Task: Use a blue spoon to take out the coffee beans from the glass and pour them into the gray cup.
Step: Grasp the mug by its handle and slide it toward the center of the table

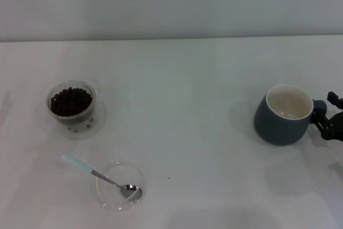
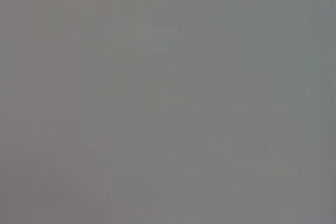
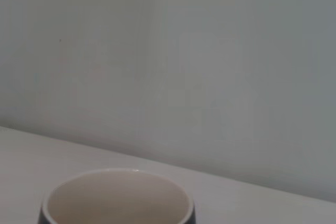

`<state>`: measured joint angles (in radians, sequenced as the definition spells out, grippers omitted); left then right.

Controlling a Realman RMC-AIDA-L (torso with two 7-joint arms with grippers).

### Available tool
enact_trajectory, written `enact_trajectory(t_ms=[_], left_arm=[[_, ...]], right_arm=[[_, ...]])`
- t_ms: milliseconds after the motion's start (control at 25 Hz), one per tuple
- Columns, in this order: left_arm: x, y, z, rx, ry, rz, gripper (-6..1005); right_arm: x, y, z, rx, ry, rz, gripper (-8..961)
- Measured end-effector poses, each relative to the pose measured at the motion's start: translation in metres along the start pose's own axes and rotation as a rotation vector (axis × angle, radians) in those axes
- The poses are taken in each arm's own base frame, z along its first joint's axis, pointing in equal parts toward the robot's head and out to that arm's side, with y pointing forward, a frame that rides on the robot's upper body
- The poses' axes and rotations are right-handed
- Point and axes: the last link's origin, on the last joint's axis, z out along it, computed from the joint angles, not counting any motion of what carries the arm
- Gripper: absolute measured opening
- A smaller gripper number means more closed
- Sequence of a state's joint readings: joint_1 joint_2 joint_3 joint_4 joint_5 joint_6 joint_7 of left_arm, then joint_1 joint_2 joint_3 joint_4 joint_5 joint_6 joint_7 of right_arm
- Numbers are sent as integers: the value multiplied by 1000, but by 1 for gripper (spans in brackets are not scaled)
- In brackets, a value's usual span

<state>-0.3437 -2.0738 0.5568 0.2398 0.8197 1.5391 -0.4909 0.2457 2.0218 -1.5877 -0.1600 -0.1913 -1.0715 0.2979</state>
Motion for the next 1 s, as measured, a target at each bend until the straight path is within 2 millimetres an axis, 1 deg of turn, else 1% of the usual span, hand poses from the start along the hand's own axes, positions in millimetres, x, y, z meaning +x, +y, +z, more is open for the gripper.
enact_trajectory(t_ms=[80, 440, 480, 600, 720, 840, 1000], left_arm=[[0, -1, 0, 1, 1, 1, 876], [5, -4, 2, -9, 15, -4, 876], [5, -4, 2, -8, 15, -3, 876], [5, -4, 0, -7, 12, -3, 876], [5, -4, 0, -7, 10, -2, 875], [4, -4, -1, -8, 7, -2, 875], [3, -4, -2, -7, 3, -6, 875]], right_arm=[[0, 1, 2, -7, 5, 0, 483], [-6, 6, 7, -33, -14, 22, 324], [-9, 11, 9, -58, -31, 20, 306], [-12, 15, 11, -81, -42, 18, 282], [-15, 21, 14, -110, -49, 22, 233], [-18, 31, 19, -166, -53, 37, 185], [-23, 42, 24, -225, -57, 52, 185]])
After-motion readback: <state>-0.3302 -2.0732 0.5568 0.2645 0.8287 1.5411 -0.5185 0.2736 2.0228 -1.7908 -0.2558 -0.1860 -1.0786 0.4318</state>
